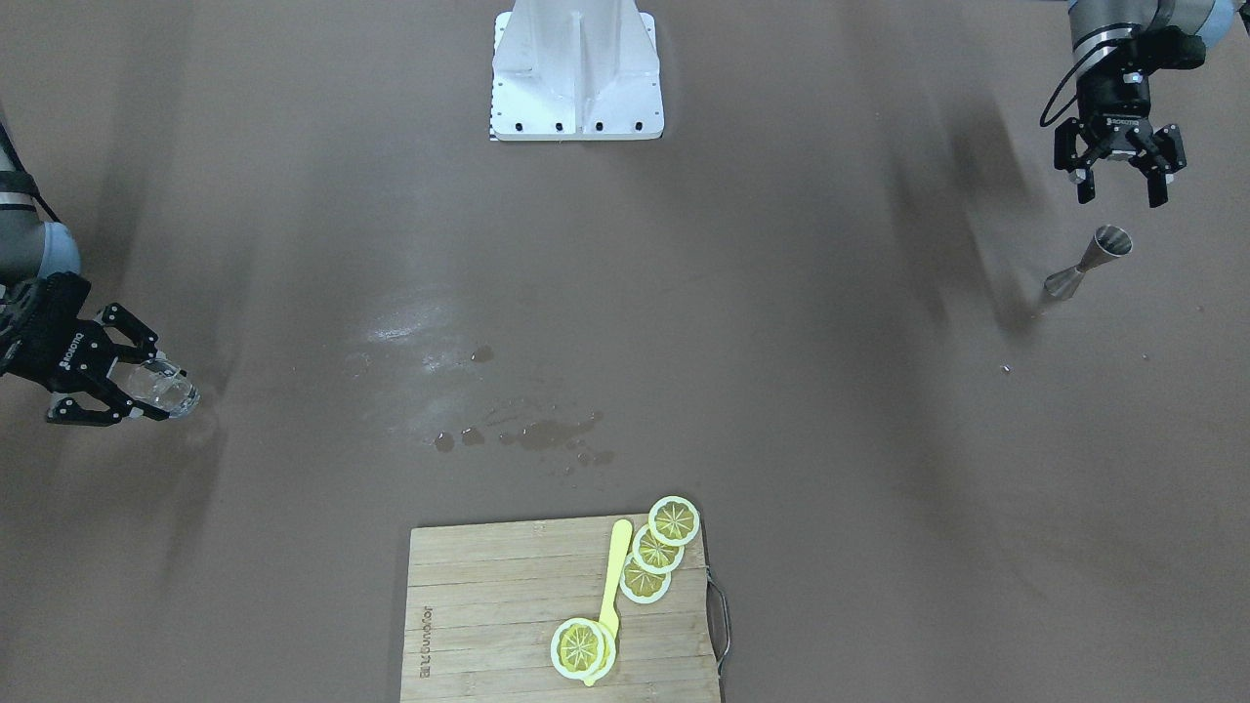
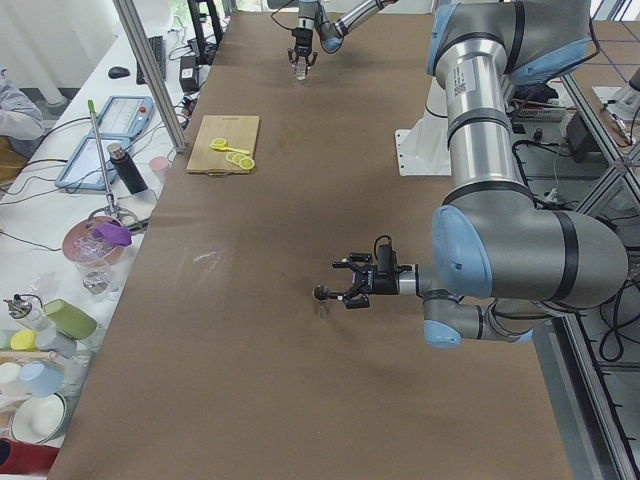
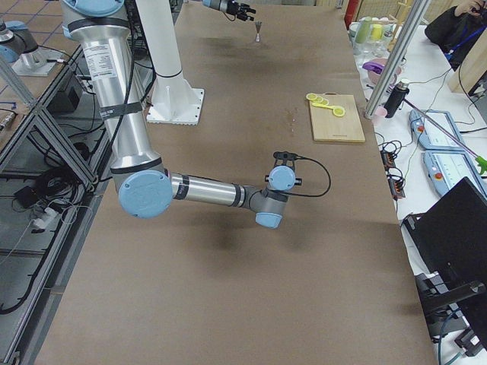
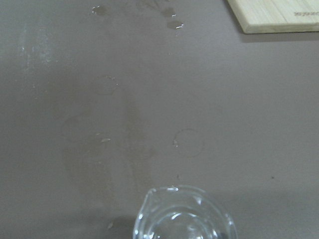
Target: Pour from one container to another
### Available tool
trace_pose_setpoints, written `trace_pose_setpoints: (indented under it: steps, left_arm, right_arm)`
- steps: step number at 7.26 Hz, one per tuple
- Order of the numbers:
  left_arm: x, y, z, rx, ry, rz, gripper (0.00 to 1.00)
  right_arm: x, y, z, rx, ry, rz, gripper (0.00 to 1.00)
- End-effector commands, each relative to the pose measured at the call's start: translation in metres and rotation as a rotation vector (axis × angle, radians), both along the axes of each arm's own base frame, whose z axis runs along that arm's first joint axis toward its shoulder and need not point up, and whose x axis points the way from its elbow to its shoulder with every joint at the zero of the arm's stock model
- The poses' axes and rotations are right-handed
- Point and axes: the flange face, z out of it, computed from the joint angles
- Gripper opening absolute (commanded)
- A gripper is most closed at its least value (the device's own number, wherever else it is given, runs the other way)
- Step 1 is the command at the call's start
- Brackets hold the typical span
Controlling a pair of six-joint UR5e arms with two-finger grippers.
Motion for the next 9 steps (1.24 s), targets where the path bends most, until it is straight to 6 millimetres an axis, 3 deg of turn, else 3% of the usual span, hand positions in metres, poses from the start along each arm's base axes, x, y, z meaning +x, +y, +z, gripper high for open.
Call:
trace_pose_setpoints:
  steps: [1, 4, 8, 9]
  left_arm:
    - [0.011, 0.003, 0.006, 0.022, -0.016, -0.011, 0.96]
    - [0.027, 0.006, 0.024, 0.020, -0.028, -0.008, 0.94]
    - [0.043, 0.008, 0.042, 0.019, -0.047, -0.009, 0.94]
    - [0.050, 0.009, 0.042, 0.015, -0.041, -0.006, 0.94]
  right_arm:
    - [0.018, -0.023, -0.023, 0.015, -0.011, 0.053, 0.00]
    - [0.029, -0.066, -0.079, -0.011, -0.018, 0.076, 0.00]
    - [0.029, -0.066, -0.078, -0.012, -0.018, 0.073, 0.00]
    - [0.028, -0.063, -0.095, -0.009, -0.037, 0.036, 0.00]
